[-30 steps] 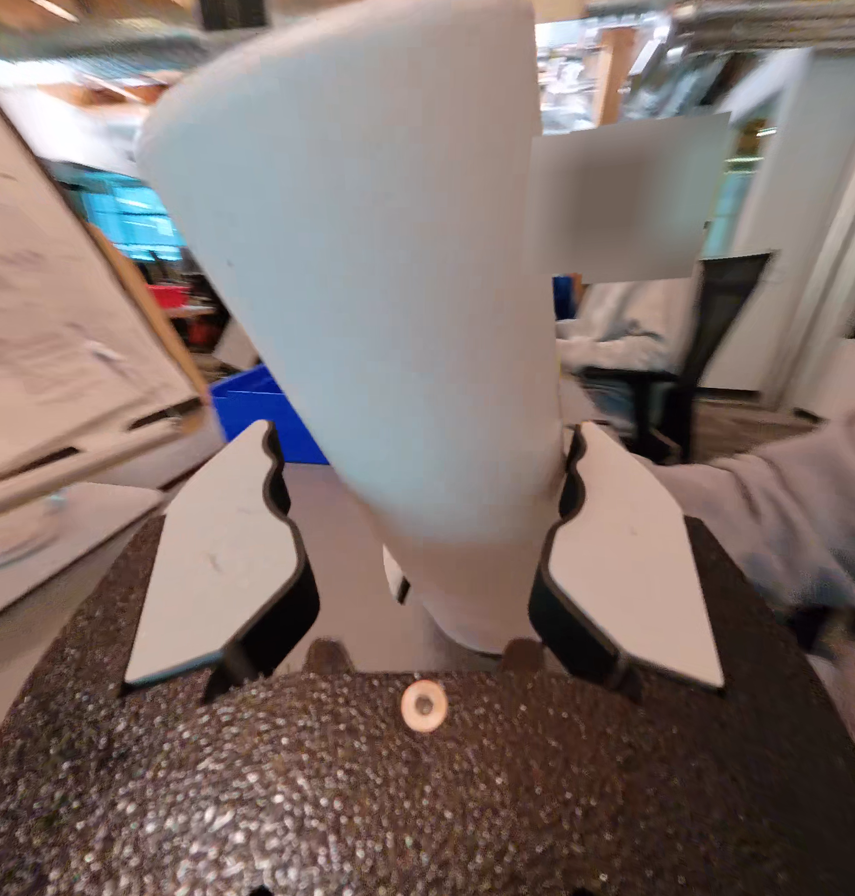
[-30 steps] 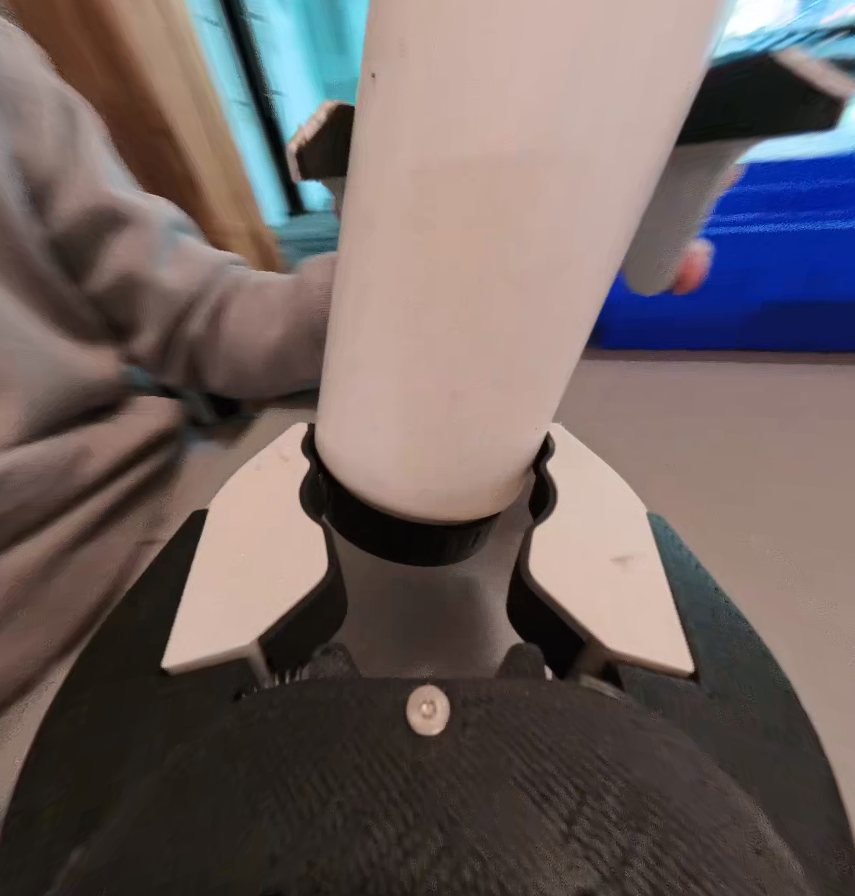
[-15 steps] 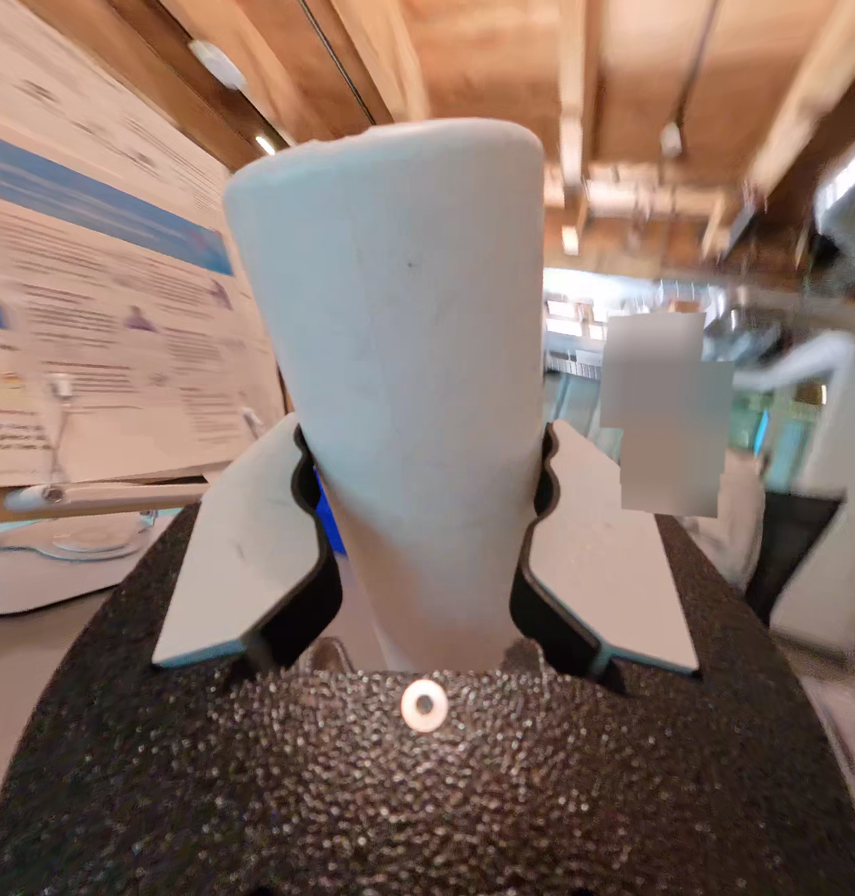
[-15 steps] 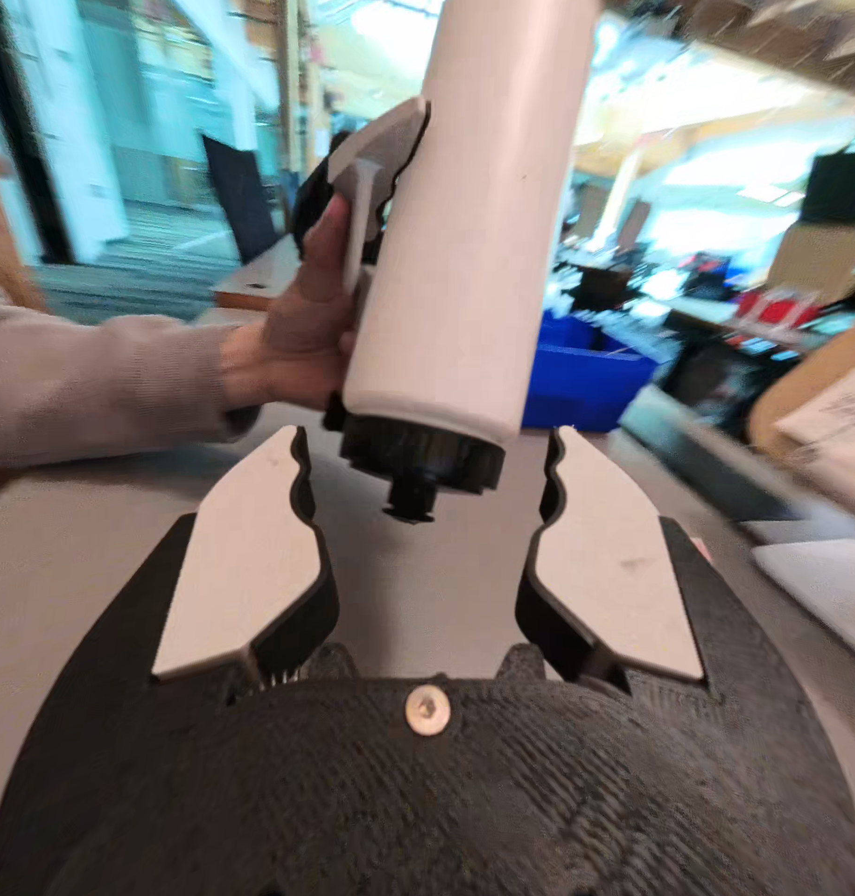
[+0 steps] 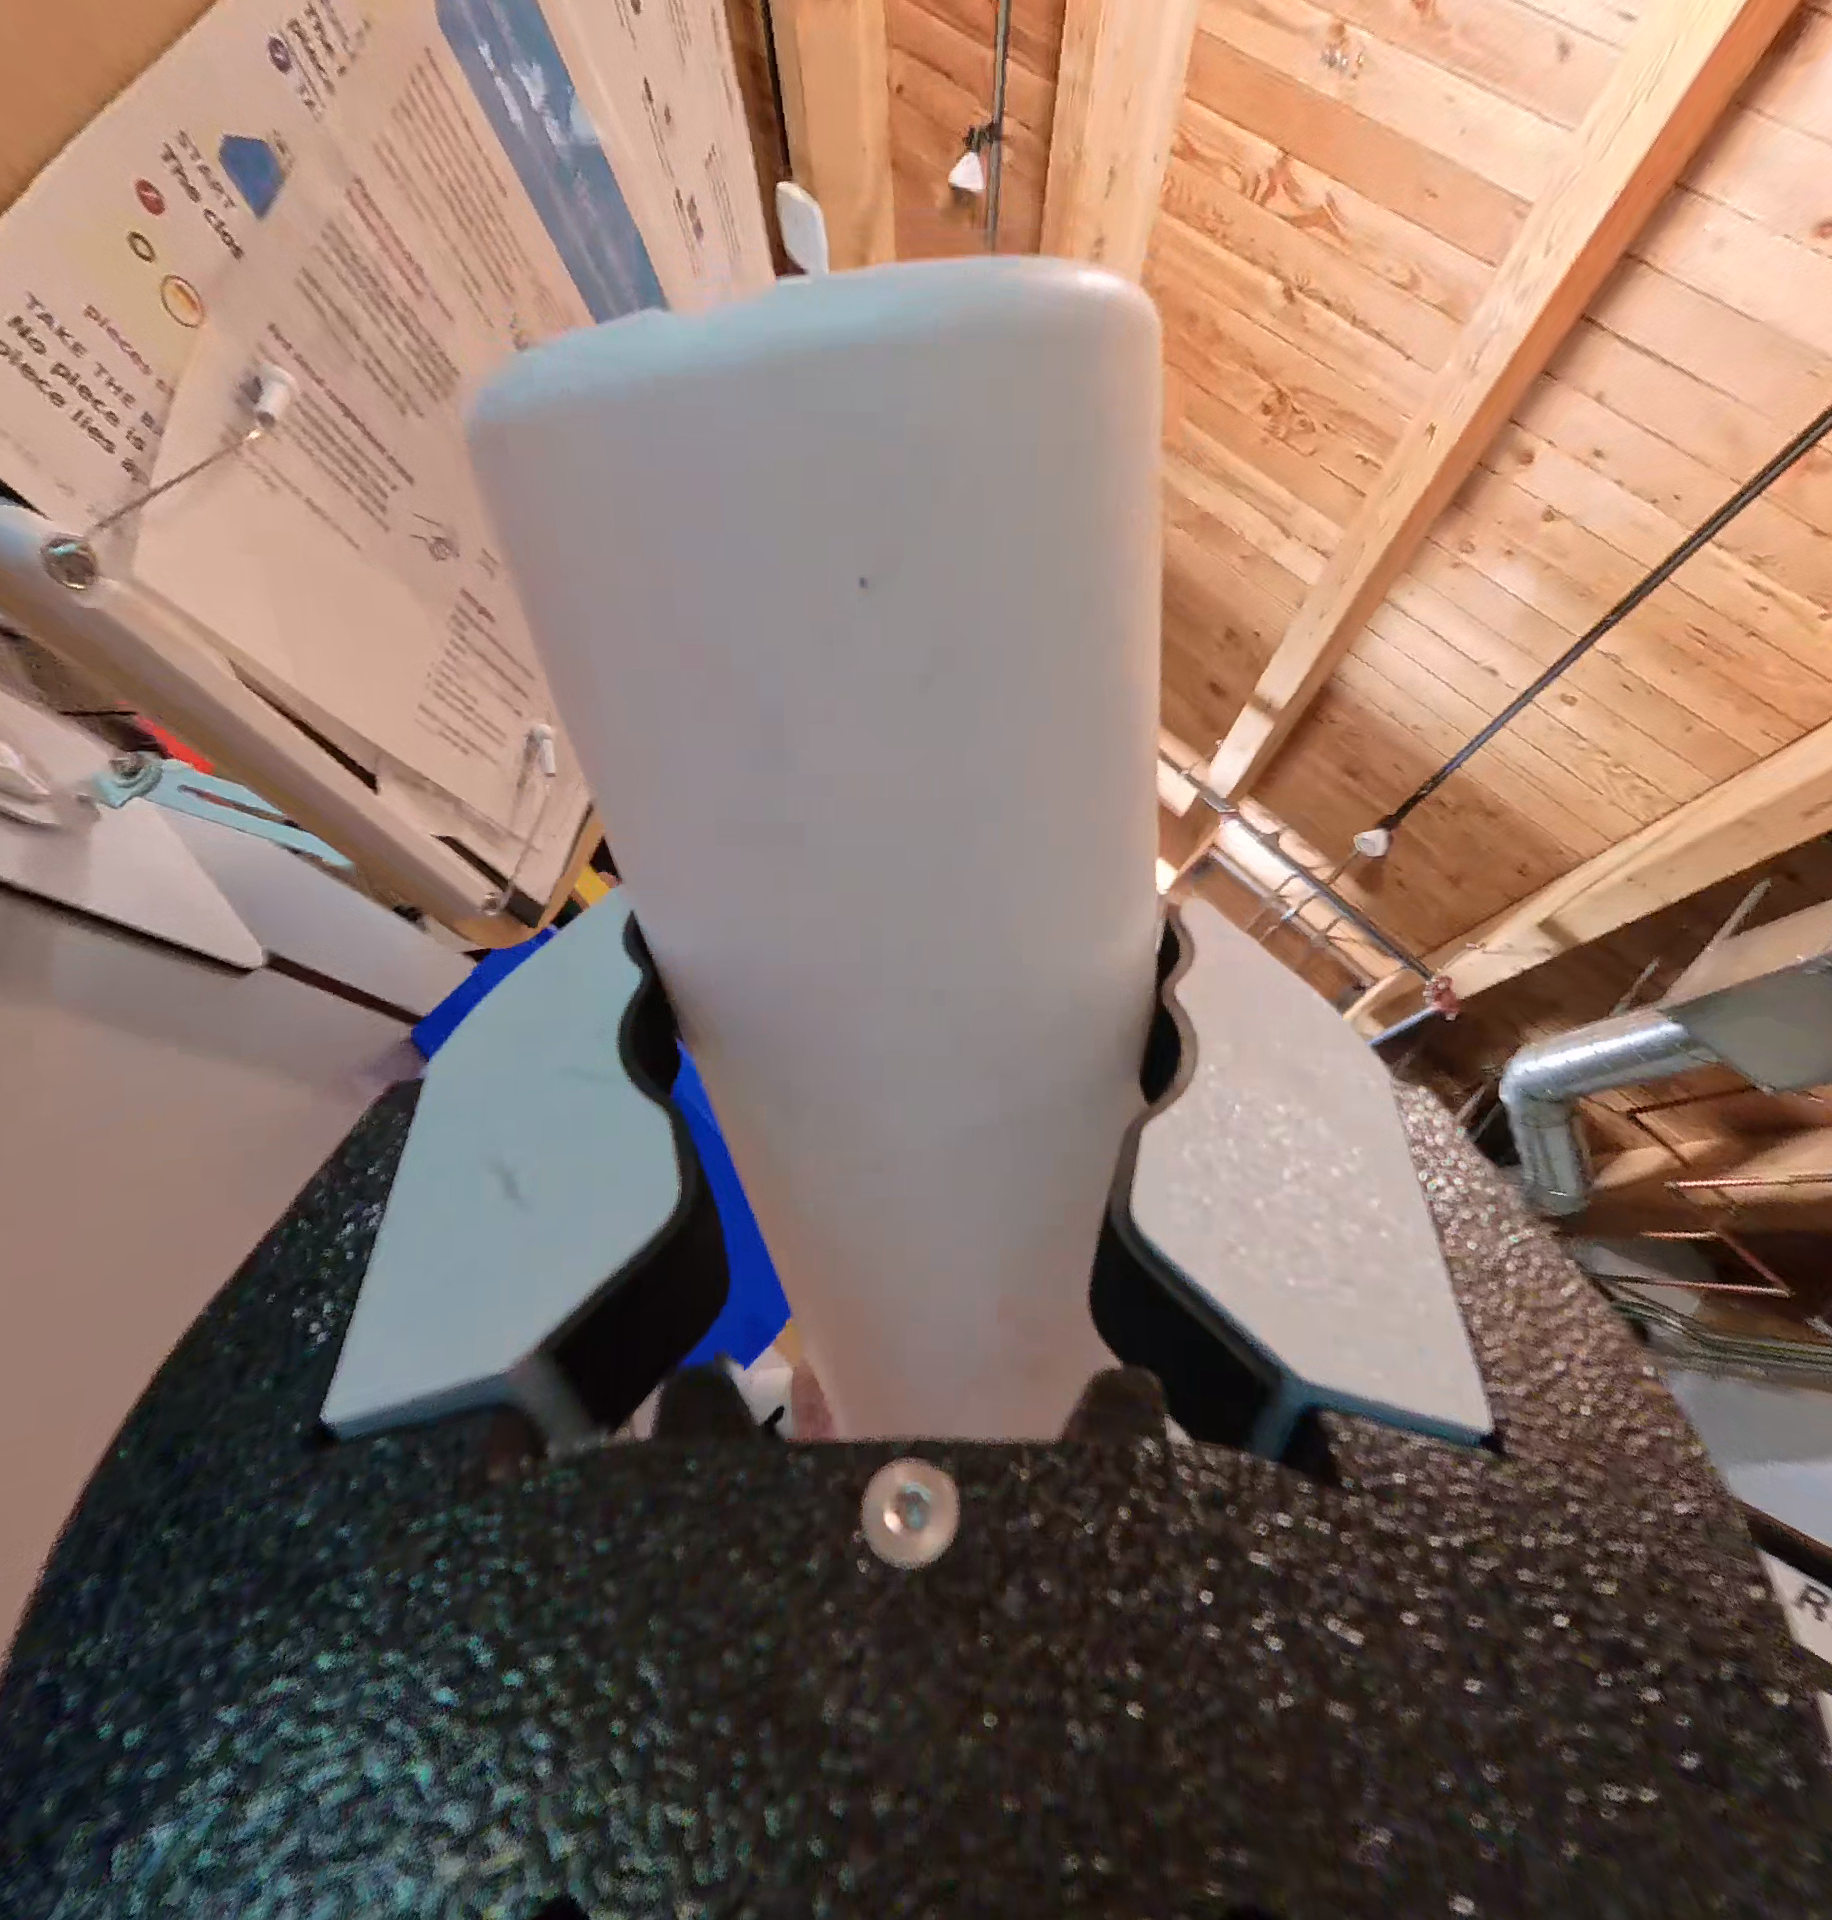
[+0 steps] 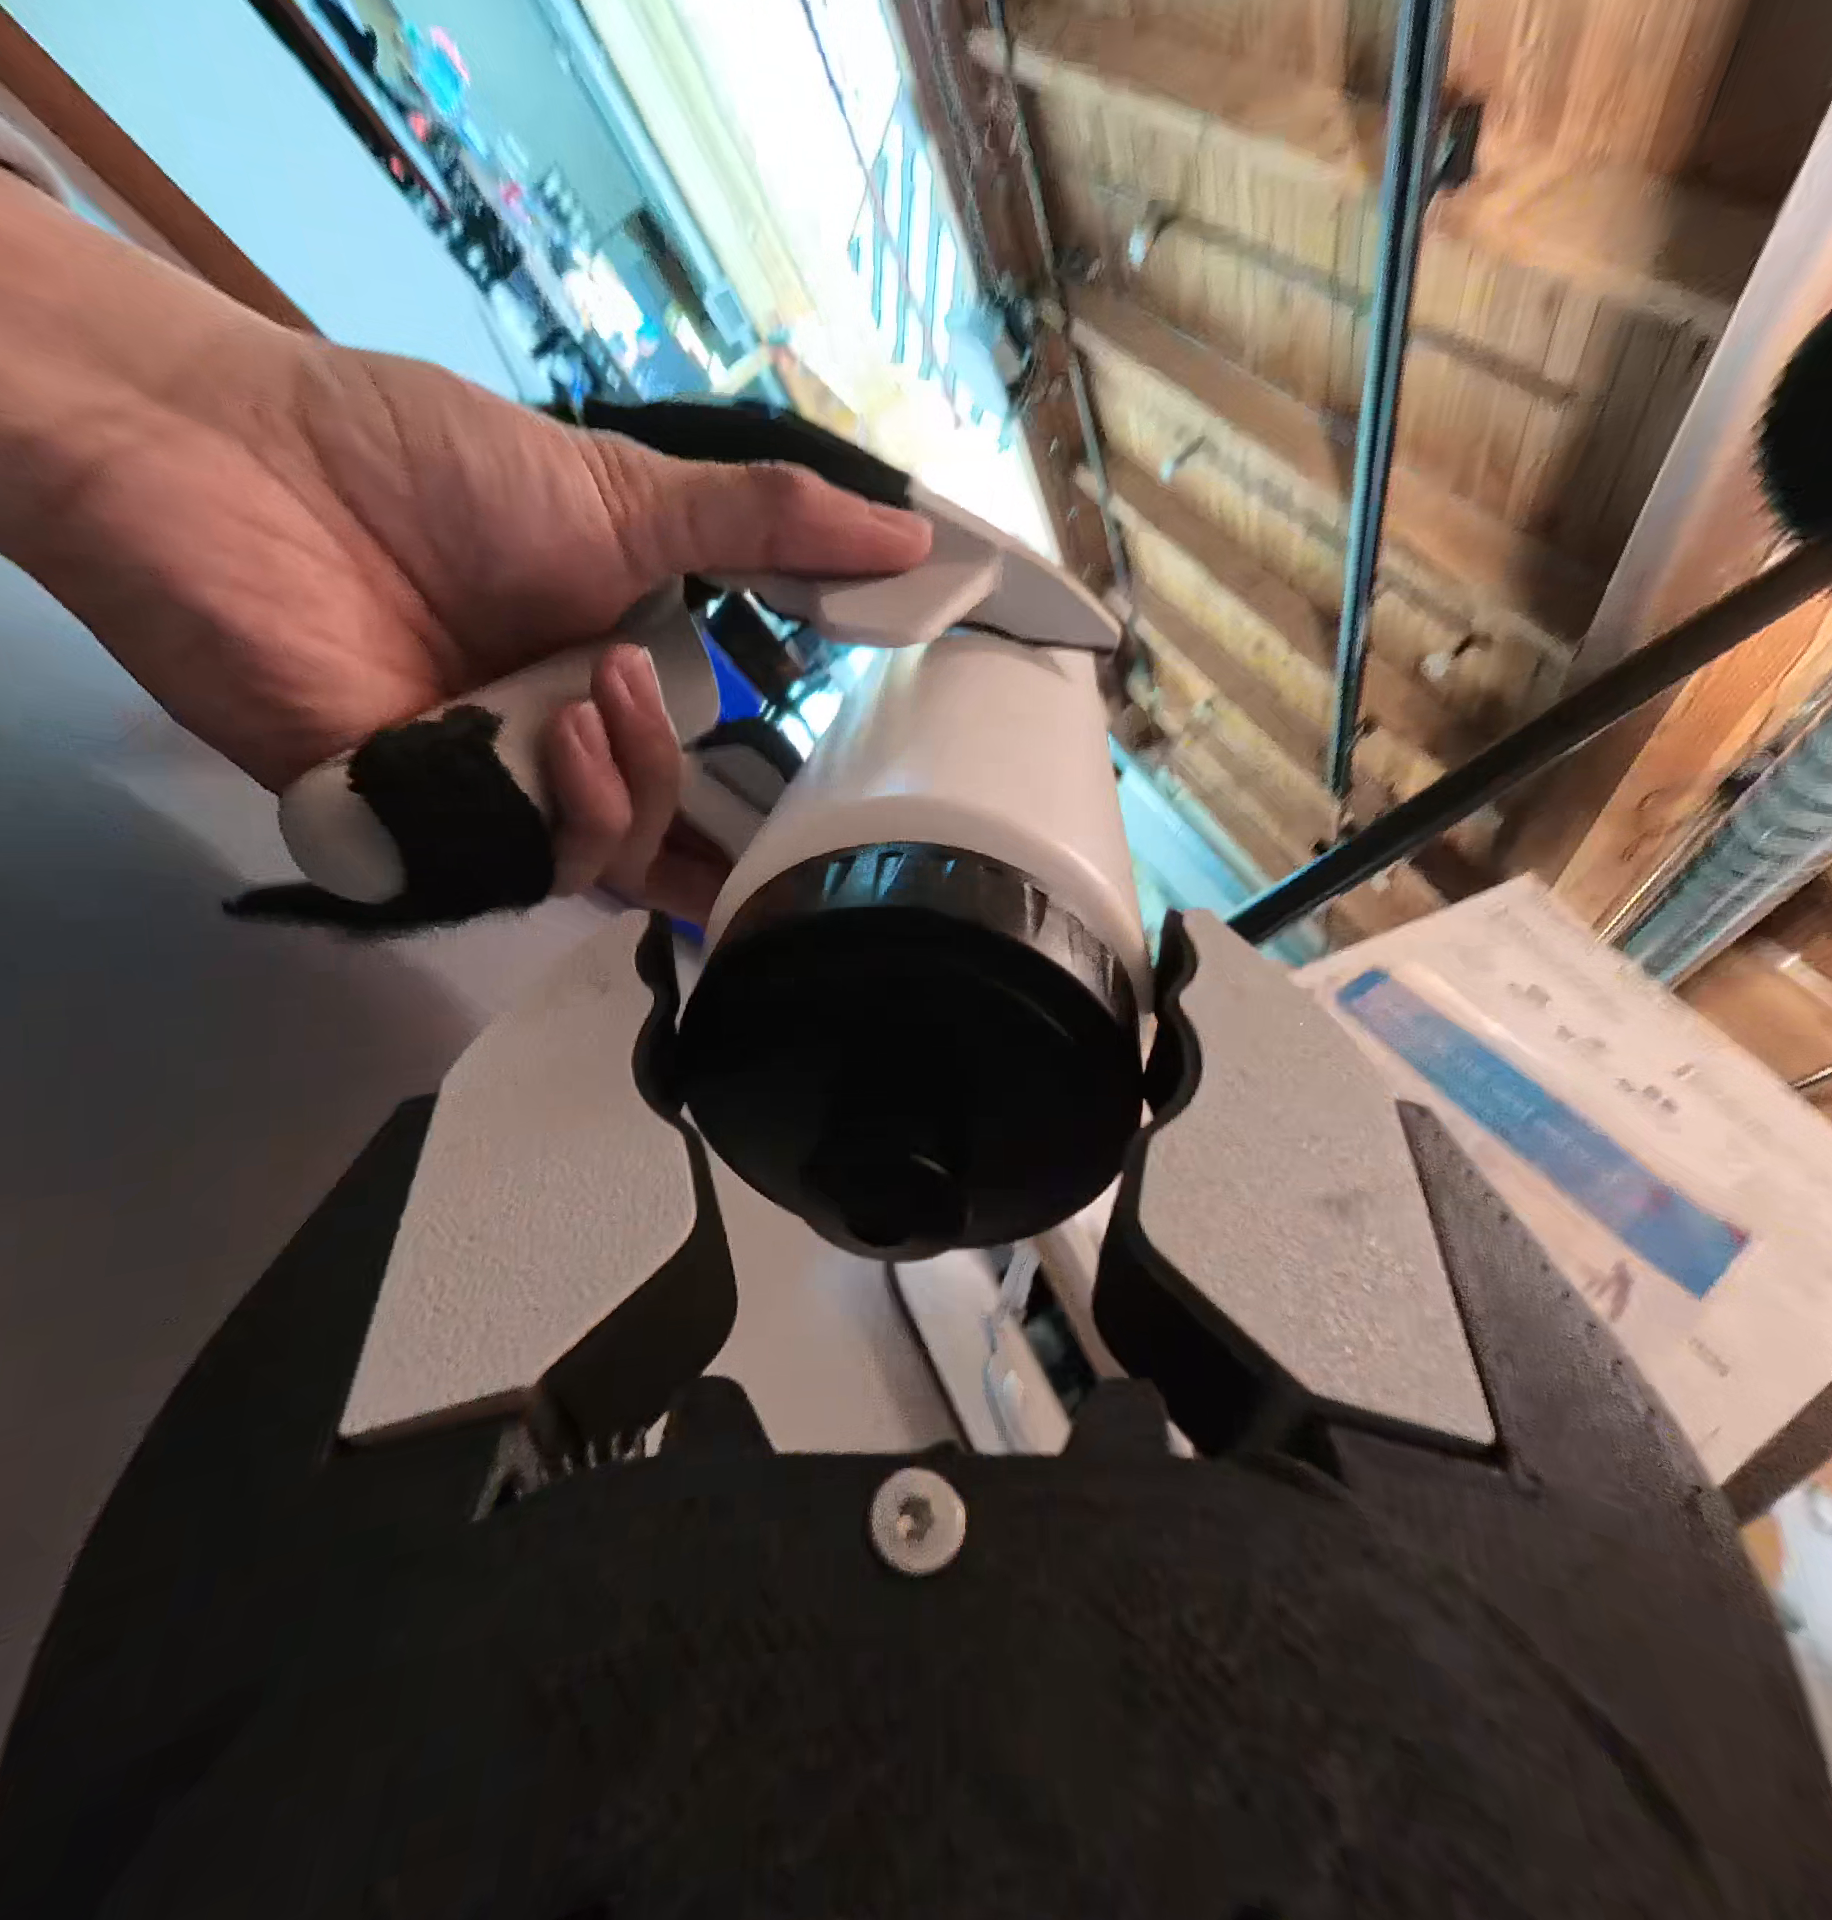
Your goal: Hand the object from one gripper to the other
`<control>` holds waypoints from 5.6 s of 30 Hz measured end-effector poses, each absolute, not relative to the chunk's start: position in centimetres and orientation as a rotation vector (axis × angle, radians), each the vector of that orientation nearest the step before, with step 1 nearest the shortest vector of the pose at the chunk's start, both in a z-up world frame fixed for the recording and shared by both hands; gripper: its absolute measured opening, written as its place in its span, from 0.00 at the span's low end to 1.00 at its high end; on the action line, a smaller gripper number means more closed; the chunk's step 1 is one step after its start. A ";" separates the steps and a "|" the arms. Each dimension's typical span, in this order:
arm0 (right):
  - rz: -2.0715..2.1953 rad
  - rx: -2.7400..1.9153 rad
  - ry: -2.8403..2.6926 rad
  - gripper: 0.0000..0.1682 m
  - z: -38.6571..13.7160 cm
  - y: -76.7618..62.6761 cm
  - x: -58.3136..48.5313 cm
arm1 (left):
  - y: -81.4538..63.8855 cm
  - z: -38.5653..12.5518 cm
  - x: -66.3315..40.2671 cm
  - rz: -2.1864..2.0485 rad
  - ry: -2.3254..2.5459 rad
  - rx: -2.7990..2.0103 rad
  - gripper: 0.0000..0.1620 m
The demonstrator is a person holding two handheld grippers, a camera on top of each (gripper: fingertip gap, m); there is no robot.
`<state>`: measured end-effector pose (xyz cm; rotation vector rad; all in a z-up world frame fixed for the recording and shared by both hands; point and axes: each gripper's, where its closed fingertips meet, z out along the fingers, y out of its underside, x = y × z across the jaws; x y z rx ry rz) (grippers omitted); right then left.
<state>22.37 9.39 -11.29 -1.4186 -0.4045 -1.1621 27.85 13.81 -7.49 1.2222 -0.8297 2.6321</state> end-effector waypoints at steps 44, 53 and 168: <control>-0.503 -1.484 -0.036 0.60 -10.8 6.6 25.1 | 9.3 -3.9 22.5 3.142 -2.101 0.636 0.50; -0.778 -1.694 -0.059 0.50 -14.2 7.3 26.7 | 9.7 -4.9 23.0 3.039 -1.676 0.635 0.51; -2.085 -1.669 -0.577 0.63 -12.8 3.6 30.6 | 9.0 -19.8 27.7 1.195 -3.808 0.525 0.63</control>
